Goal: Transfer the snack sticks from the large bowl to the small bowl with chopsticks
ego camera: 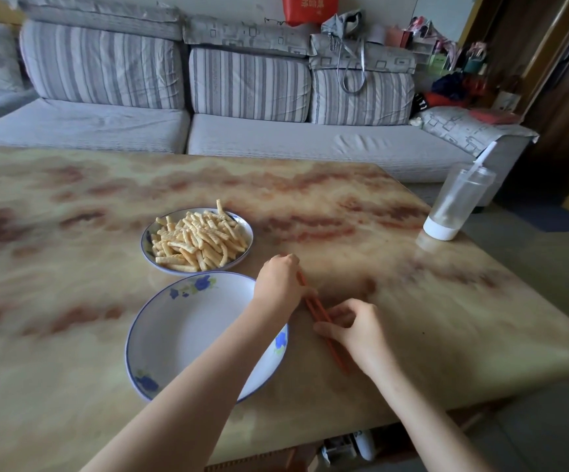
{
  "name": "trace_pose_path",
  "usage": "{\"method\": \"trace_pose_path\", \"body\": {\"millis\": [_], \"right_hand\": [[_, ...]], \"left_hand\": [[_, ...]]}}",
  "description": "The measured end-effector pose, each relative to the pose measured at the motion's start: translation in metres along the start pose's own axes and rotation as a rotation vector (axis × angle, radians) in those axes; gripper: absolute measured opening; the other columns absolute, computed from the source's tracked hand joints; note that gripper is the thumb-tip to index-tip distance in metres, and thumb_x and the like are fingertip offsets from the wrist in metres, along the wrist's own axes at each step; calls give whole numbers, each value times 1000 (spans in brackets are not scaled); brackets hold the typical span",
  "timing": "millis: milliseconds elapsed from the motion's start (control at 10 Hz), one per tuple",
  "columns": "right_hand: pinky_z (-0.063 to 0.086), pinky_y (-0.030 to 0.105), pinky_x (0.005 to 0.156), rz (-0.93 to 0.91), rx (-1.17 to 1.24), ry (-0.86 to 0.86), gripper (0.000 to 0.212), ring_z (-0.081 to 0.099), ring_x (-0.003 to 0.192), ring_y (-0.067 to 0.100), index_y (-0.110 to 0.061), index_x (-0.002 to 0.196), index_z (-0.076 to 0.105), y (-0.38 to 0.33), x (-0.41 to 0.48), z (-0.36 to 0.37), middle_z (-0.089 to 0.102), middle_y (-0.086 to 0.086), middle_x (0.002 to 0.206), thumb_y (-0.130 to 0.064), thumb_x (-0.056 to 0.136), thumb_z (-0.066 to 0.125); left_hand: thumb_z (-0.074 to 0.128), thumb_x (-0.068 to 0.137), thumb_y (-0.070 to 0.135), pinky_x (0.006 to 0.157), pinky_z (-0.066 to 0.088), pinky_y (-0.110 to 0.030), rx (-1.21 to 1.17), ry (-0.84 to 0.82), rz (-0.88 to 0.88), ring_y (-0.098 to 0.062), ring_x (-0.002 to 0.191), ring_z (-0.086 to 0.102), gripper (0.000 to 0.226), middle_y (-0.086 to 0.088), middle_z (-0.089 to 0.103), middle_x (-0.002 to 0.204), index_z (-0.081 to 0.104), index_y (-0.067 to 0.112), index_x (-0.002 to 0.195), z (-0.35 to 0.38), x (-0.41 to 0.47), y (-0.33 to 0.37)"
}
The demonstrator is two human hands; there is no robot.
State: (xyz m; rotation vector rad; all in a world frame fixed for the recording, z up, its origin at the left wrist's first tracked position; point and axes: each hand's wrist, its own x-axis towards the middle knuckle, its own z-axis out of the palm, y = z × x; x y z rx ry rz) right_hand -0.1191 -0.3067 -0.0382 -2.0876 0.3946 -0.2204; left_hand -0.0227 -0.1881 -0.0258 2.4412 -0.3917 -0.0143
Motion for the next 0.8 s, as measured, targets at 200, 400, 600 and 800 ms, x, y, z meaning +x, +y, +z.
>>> {"method": "trace_pose_path", "body": {"millis": [200, 400, 600, 800], "right_hand": [[35, 15, 46, -8, 41, 22, 26, 49, 43, -2, 3, 83, 65, 5, -1, 3, 50, -3, 56, 2, 64, 83], [36, 13, 51, -36, -1, 31, 31, 45, 57, 4, -2, 86, 64, 8, 1, 3, 51, 0, 70, -5, 64, 86], [34, 10, 56, -46, -29, 26, 36, 47, 70, 8, -7, 92, 63, 15, 6, 0, 56, 9, 92, -12, 64, 87], [38, 13, 65, -39, 94, 12, 32, 55, 82, 13, -13, 89, 64, 11, 7, -6, 61, 10, 98, -18, 66, 87]], "left_hand": [[69, 64, 70, 80, 29, -28, 267, 32, 43, -23, 106, 46, 55, 6, 62, 101, 69, 25, 95, 2, 2, -8], [73, 63, 66, 85, 29, -27, 246, 23, 34, -22, 110, 41, 59, 6, 58, 107, 68, 27, 106, -1, 0, -8], [75, 63, 64, 82, 27, -27, 223, 33, 42, -22, 110, 44, 55, 4, 57, 106, 68, 27, 103, -3, 0, -7], [71, 77, 50, 86, 36, -28, 51, 80, 16, -24, 110, 47, 39, 2, 64, 110, 68, 24, 106, -7, 2, -4]]}}
